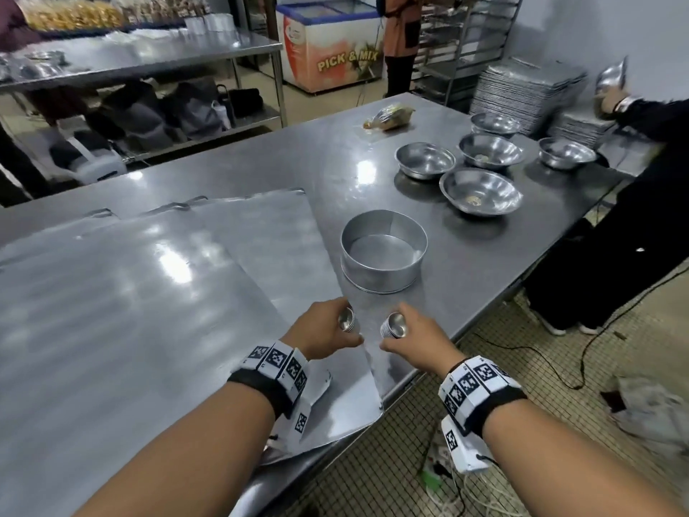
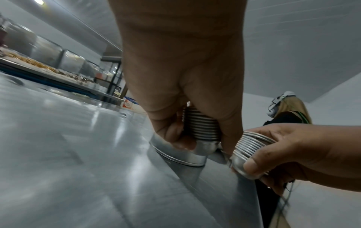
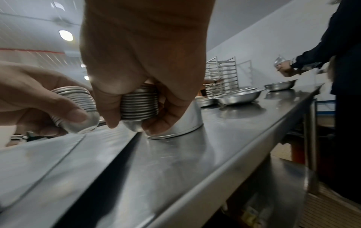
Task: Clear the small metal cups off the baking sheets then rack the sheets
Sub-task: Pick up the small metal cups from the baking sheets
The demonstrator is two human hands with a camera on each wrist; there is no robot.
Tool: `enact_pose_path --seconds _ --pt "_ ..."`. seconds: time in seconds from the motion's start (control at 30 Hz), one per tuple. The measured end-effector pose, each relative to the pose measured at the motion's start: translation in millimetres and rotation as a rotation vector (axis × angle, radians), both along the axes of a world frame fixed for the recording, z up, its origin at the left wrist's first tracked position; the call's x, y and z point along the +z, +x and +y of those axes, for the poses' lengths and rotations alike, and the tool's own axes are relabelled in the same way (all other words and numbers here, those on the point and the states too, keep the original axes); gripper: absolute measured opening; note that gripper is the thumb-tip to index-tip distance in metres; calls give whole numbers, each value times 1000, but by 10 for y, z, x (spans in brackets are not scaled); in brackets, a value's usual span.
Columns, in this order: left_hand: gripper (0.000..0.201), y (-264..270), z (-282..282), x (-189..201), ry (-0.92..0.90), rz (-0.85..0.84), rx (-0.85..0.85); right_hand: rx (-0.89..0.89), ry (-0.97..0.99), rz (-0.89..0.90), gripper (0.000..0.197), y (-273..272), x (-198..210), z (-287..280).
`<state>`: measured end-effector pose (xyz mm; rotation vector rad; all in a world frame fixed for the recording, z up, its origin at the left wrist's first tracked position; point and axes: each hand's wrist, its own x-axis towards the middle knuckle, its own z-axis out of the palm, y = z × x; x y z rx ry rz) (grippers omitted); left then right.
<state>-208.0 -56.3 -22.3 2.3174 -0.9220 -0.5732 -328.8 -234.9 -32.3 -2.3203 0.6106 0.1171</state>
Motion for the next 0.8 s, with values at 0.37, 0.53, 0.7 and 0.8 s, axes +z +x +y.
enact_pose_path --seconds 0.37,0.53,0.7,0.8 --pt "39 174 -840 -265 64 3 -157 -90 -52 117 57 158 -190 -648" --pt "38 141 -1232 -401 179 -52 -123 30 -93 185 59 317 -312 -1002" --pt "37 46 -1507 -537 254 -30 -29 196 -118 229 68 470 -412 -1316" --pt "39 -37 -1594 -573 269 -1 51 280 -126 216 67 544 -464 -1438"
